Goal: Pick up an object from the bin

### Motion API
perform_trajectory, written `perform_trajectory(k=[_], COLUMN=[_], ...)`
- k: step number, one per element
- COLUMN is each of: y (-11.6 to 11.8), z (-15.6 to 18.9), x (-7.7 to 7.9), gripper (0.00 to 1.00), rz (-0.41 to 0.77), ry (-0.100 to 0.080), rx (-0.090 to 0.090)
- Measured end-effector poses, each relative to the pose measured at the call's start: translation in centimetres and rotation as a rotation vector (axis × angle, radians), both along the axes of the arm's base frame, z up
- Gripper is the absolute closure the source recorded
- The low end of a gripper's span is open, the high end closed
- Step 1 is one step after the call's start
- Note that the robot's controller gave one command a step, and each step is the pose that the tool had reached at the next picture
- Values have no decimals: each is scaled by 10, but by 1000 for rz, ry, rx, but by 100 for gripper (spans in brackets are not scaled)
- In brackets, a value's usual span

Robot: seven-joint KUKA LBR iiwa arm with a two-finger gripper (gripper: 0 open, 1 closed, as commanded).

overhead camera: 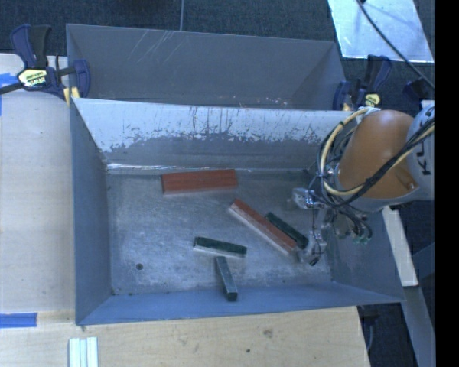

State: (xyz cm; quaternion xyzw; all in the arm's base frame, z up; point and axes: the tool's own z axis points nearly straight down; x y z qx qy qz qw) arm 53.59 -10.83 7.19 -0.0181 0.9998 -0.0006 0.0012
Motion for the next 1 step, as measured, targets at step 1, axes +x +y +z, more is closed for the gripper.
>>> perform_trajectory(k=[1], y=[0], z=[1], x=[1], gripper=[100], rz=[1], ry=[-3], rx=[0])
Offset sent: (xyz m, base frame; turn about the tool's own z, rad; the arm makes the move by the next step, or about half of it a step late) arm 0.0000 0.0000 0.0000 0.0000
